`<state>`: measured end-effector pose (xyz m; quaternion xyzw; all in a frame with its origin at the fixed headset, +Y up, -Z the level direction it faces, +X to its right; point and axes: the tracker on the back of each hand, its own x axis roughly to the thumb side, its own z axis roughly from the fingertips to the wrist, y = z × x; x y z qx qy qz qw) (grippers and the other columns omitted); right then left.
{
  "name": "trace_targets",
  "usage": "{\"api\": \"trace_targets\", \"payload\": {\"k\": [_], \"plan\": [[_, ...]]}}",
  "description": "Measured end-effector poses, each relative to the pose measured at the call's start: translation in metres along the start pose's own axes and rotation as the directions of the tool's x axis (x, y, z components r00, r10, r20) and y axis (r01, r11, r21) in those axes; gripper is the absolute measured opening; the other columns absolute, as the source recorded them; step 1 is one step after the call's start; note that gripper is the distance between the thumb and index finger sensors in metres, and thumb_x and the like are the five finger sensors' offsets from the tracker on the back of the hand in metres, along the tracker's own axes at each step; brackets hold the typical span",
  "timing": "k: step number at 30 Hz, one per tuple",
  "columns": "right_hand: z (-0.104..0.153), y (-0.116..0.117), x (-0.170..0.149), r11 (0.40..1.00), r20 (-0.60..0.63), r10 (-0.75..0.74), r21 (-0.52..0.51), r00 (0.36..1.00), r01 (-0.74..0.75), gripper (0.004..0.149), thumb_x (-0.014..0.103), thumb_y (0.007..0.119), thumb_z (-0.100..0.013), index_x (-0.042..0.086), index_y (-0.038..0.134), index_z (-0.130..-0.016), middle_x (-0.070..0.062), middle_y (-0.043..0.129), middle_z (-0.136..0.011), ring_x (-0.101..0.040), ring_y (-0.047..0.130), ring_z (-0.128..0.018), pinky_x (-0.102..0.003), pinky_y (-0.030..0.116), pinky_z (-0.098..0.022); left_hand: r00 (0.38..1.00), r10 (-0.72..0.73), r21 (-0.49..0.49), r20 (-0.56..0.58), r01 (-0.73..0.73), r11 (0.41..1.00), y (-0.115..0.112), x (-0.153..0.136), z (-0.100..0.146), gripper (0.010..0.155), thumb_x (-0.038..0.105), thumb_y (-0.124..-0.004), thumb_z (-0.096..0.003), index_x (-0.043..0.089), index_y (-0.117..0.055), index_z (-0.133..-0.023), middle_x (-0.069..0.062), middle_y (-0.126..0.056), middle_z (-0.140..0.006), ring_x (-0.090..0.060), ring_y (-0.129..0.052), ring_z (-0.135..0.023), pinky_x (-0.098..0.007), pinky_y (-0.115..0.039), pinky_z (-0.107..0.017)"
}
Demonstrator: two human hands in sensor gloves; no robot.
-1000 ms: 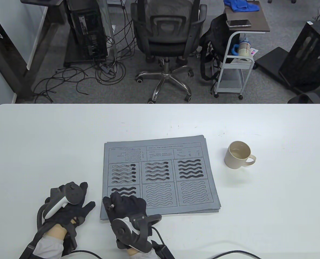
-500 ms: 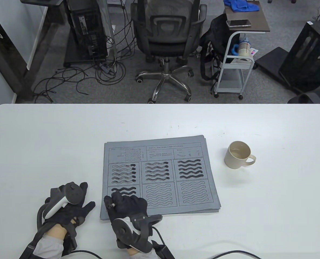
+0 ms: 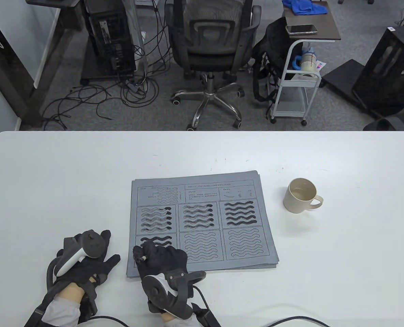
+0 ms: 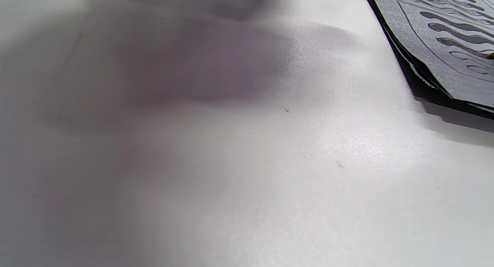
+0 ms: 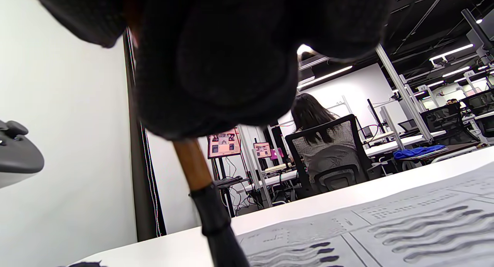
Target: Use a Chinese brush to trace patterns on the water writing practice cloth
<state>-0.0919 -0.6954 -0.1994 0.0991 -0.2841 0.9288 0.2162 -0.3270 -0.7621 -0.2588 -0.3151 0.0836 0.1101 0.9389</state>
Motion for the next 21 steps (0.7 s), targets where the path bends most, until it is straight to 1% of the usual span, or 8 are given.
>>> {"api": "trace_targets", "payload": {"k": [21], "plan": [[-0.002,-0.0004,-0.0017,1.0,-0.009,0.028,-0.012,1.0,-0.028,0.04,0.047,0.079,-0.052,0.013,0.093,-0.069,-0.005,0.108,-0.044,-0.018,0.103,-0.032,-0.044,0.082,-0.037,1.0,0.0,-0.002,-0.001,0.0,1.0,-0.0001,0.0,-0.0004,0.078,0.065,-0.052,-0.0538,0.042,0.001,-0.107,-0.008,0.005,-0.118,-0.037,0.008,-0.103,-0.077,-0.006,-0.067]]}}
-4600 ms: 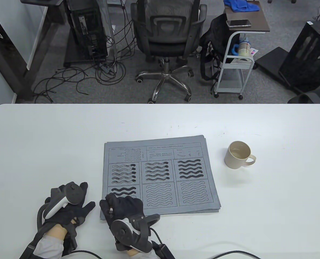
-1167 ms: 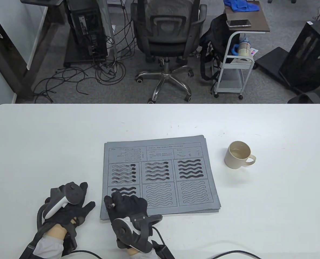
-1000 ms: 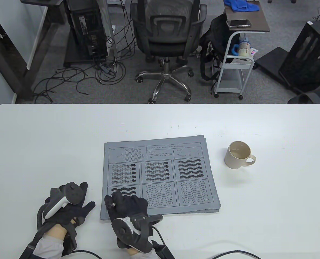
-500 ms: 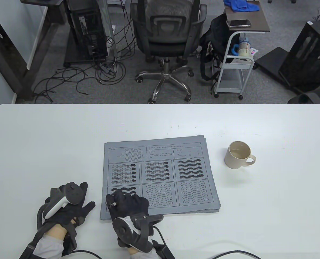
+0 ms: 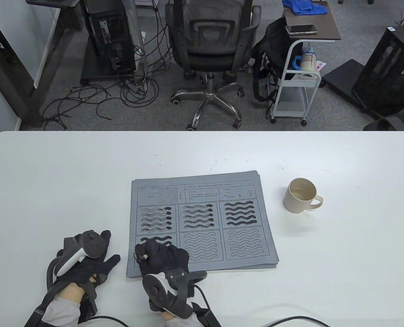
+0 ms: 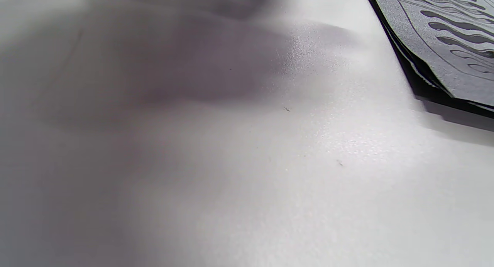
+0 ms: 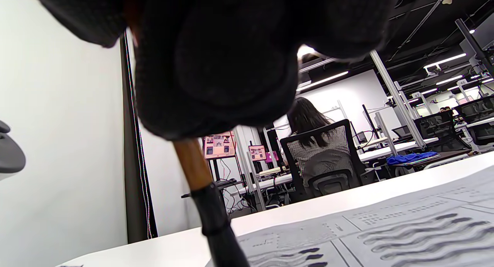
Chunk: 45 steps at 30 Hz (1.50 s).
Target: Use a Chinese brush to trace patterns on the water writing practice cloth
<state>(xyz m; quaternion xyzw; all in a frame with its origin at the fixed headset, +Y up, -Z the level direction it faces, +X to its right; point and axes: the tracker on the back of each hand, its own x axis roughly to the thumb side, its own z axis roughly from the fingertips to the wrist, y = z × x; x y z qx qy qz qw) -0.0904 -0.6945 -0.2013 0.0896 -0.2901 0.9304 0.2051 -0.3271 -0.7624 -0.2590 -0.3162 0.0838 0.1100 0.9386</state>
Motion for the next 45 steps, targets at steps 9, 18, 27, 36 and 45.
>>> {"api": "trace_targets", "payload": {"k": [9,18,27,36,45], "plan": [[-0.0003,-0.0003,-0.0006,1.0,-0.012,0.004,-0.008,1.0,-0.004,0.04,0.046,0.08,-0.052,0.012,0.093,-0.069,-0.005,0.108,-0.043,-0.018,0.103,-0.031,-0.044,0.082,-0.037,1.0,0.0,0.0,0.0,0.0,1.0,0.0,0.0,0.0,0.079,0.066,-0.052,-0.0537,0.042,0.001,-0.107,-0.008,0.004,-0.118,-0.037,0.008,-0.103,-0.077,-0.006,-0.067],[-0.0004,-0.0009,-0.0012,1.0,-0.024,0.013,-0.016,1.0,-0.013,0.04,0.046,0.08,-0.052,0.012,0.094,-0.068,-0.006,0.108,-0.042,-0.018,0.102,-0.03,-0.045,0.082,-0.036,1.0,0.0,-0.005,-0.002,0.0,1.0,-0.0002,0.0,0.0,0.078,0.065,-0.052,-0.0538,0.042,0.001,-0.107,-0.008,0.004,-0.118,-0.037,0.008,-0.103,-0.077,-0.006,-0.067],[-0.0003,-0.0017,-0.0017,0.999,-0.035,0.025,-0.02,0.999,-0.026,0.04,0.046,0.08,-0.052,0.011,0.094,-0.067,-0.006,0.108,-0.041,-0.018,0.102,-0.029,-0.045,0.082,-0.035,1.0,-0.001,-0.007,-0.003,0.001,1.0,-0.0003,-0.0002,-0.0001,0.079,0.065,-0.052,-0.0538,0.042,0.001,-0.107,-0.008,0.004,-0.118,-0.037,0.008,-0.103,-0.077,-0.006,-0.067],[-0.0002,-0.0027,-0.0023,0.999,-0.05,0.042,-0.025,0.998,-0.044,0.04,0.046,0.08,-0.052,0.011,0.094,-0.067,-0.006,0.109,-0.041,-0.018,0.102,-0.028,-0.045,0.082,-0.034,1.0,-0.001,-0.009,-0.003,0.001,1.0,-0.0004,-0.0004,-0.0002,0.078,0.065,-0.052,-0.0538,0.042,0.001,-0.107,-0.008,0.004,-0.118,-0.037,0.008,-0.103,-0.077,-0.006,-0.067],[-0.0004,-0.0036,-0.003,0.998,-0.067,0.055,-0.032,0.996,-0.058,0.04,0.045,0.08,-0.052,0.011,0.095,-0.066,-0.006,0.109,-0.04,-0.018,0.102,-0.028,-0.045,0.082,-0.034,1.0,-0.001,-0.011,-0.003,0.001,1.0,-0.0005,-0.0004,-0.0003,0.079,0.066,-0.052,-0.0537,0.042,0.001,-0.107,-0.008,0.003,-0.118,-0.037,0.008,-0.103,-0.077,-0.006,-0.067]]}}
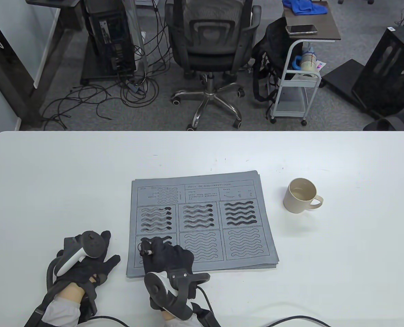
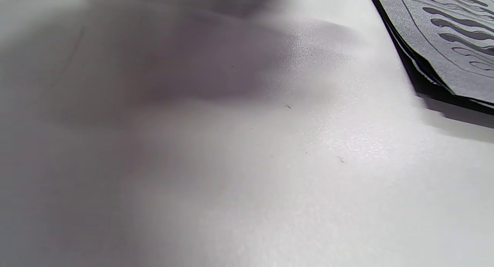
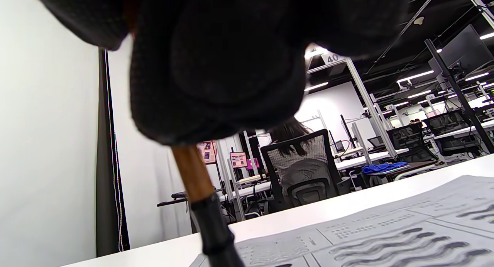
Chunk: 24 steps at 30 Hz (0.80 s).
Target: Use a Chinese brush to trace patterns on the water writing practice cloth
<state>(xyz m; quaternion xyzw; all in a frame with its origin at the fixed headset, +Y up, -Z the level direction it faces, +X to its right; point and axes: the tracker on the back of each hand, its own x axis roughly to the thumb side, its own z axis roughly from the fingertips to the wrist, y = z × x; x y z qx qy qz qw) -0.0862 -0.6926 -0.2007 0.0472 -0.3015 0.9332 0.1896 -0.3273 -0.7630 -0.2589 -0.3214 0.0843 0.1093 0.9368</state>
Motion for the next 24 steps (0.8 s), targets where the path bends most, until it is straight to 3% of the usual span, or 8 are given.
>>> {"api": "trace_targets", "payload": {"k": [24], "plan": [[-0.0014,-0.0016,-0.0016,0.999,-0.003,0.032,-0.011,0.999,-0.032,0.04,0.045,0.08,-0.052,0.011,0.094,-0.067,-0.006,0.108,-0.041,-0.018,0.102,-0.028,-0.045,0.082,-0.034,1.0,0.0,-0.001,-0.001,0.0,1.0,-0.0001,0.0,0.0004,0.079,0.066,-0.052,-0.0536,0.042,0.001,-0.107,-0.008,0.002,-0.119,-0.037,0.007,-0.104,-0.077,-0.006,-0.067]]}}
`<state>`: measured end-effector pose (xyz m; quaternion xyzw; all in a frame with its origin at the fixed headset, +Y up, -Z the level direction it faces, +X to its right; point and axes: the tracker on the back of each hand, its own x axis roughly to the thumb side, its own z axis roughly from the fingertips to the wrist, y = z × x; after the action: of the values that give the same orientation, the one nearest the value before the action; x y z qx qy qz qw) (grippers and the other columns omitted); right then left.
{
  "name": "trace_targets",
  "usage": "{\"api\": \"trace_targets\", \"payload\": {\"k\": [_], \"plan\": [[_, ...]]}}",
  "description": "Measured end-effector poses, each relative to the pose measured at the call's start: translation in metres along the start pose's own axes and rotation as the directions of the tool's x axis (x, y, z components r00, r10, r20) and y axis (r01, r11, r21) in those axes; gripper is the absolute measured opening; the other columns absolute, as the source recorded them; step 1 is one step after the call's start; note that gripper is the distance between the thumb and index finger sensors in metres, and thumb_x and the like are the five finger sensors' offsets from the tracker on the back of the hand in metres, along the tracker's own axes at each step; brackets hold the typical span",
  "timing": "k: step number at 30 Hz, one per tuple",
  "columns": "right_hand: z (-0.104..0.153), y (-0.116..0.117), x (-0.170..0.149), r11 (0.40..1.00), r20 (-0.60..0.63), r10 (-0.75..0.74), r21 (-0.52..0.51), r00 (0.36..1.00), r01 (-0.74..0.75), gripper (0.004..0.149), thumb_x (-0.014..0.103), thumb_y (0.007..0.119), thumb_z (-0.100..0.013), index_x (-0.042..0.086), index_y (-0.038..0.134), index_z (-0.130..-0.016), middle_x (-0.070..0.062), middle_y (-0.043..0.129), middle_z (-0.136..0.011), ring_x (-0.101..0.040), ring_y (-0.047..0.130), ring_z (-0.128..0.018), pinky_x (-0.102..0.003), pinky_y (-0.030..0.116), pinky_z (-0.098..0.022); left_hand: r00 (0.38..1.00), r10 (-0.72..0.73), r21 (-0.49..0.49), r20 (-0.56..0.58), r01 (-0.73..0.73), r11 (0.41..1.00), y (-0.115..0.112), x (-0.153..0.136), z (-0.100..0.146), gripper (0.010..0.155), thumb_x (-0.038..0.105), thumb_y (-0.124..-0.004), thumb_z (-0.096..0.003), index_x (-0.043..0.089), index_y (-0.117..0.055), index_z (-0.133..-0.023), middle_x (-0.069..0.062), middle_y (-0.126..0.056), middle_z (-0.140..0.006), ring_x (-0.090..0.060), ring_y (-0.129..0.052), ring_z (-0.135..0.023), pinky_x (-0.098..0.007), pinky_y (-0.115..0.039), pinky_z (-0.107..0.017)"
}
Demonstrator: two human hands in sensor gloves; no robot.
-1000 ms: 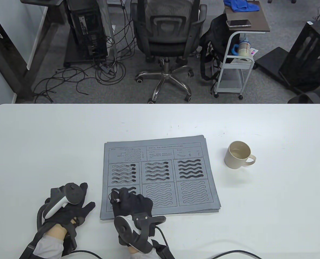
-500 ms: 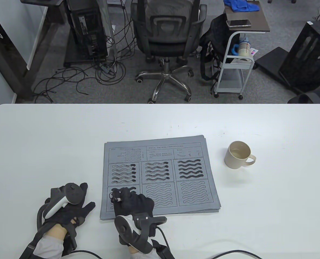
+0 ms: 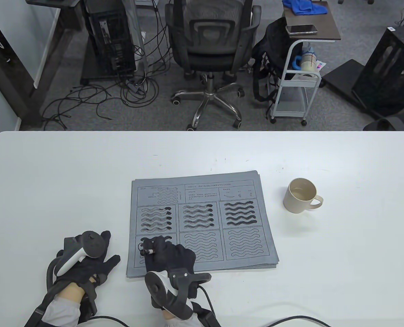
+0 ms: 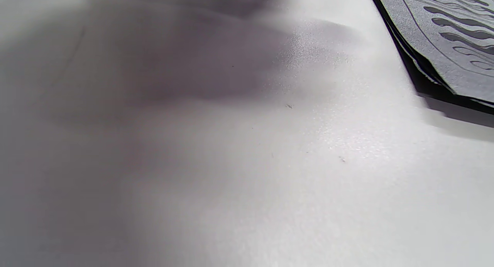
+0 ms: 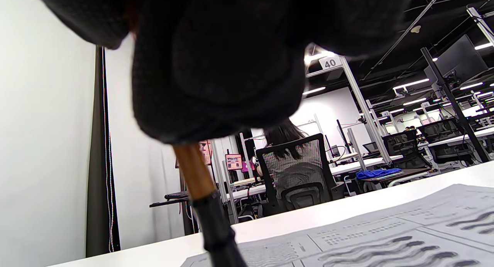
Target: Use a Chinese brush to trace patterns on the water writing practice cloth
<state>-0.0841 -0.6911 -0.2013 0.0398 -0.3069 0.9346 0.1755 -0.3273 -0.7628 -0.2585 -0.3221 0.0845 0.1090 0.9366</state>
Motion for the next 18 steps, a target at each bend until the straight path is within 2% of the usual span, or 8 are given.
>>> {"api": "trace_targets", "payload": {"k": [18], "plan": [[-0.0023,-0.0001,-0.0012,1.0,-0.006,0.025,-0.002,1.0,-0.025,0.04,0.045,0.079,-0.053,0.011,0.094,-0.067,-0.006,0.108,-0.041,-0.018,0.102,-0.029,-0.045,0.081,-0.034,1.0,-0.001,-0.001,-0.001,0.001,1.0,-0.0001,0.0001,-0.0004,0.079,0.066,-0.052,-0.0537,0.042,0.001,-0.107,-0.009,0.002,-0.119,-0.037,0.007,-0.104,-0.077,-0.006,-0.067]]}}
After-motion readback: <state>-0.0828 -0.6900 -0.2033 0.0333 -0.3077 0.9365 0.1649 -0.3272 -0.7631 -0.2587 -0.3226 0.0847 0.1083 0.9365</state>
